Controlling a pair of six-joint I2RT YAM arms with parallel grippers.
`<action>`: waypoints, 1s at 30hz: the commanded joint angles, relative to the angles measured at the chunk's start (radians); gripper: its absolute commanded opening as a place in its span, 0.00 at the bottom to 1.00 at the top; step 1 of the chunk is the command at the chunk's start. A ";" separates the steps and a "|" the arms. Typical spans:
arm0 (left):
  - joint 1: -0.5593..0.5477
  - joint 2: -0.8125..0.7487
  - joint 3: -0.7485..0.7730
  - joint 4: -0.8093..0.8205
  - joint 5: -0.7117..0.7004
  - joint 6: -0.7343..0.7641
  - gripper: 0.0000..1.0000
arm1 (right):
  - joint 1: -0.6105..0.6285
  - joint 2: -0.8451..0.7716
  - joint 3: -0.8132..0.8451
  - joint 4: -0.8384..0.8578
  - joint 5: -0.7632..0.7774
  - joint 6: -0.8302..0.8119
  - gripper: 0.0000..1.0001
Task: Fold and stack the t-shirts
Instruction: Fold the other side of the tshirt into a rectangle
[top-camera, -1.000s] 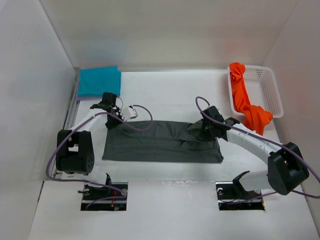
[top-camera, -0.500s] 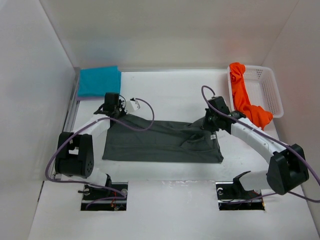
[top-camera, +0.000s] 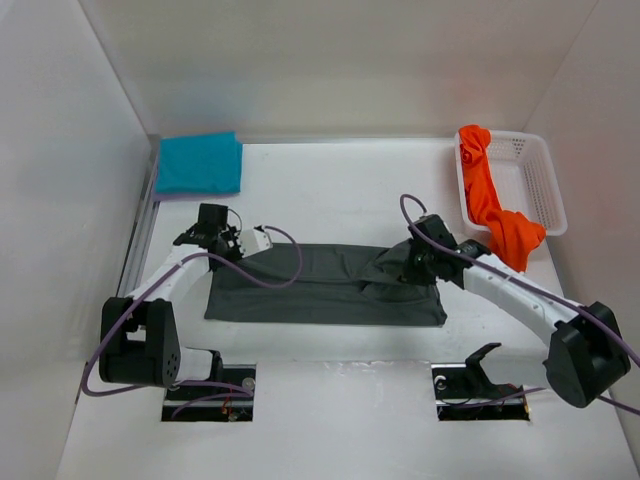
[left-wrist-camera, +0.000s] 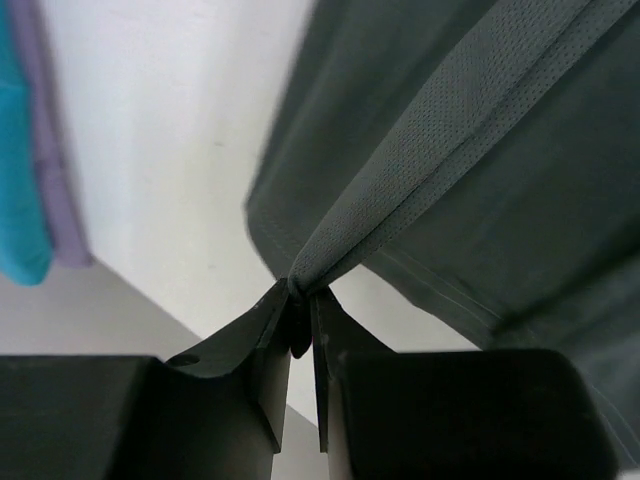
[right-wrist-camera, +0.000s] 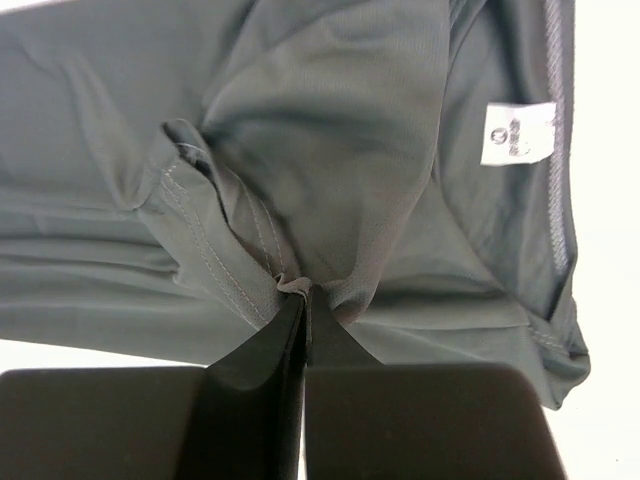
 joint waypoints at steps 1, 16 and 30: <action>-0.005 -0.008 0.006 -0.152 0.045 0.061 0.10 | 0.011 0.009 -0.015 0.037 -0.007 0.028 0.00; 0.015 0.010 0.099 -0.213 -0.003 0.103 0.58 | 0.011 0.024 -0.093 0.080 -0.046 0.035 0.17; -0.491 0.250 0.508 -0.168 0.513 -0.363 0.67 | 0.004 0.031 -0.167 0.204 -0.073 0.093 0.21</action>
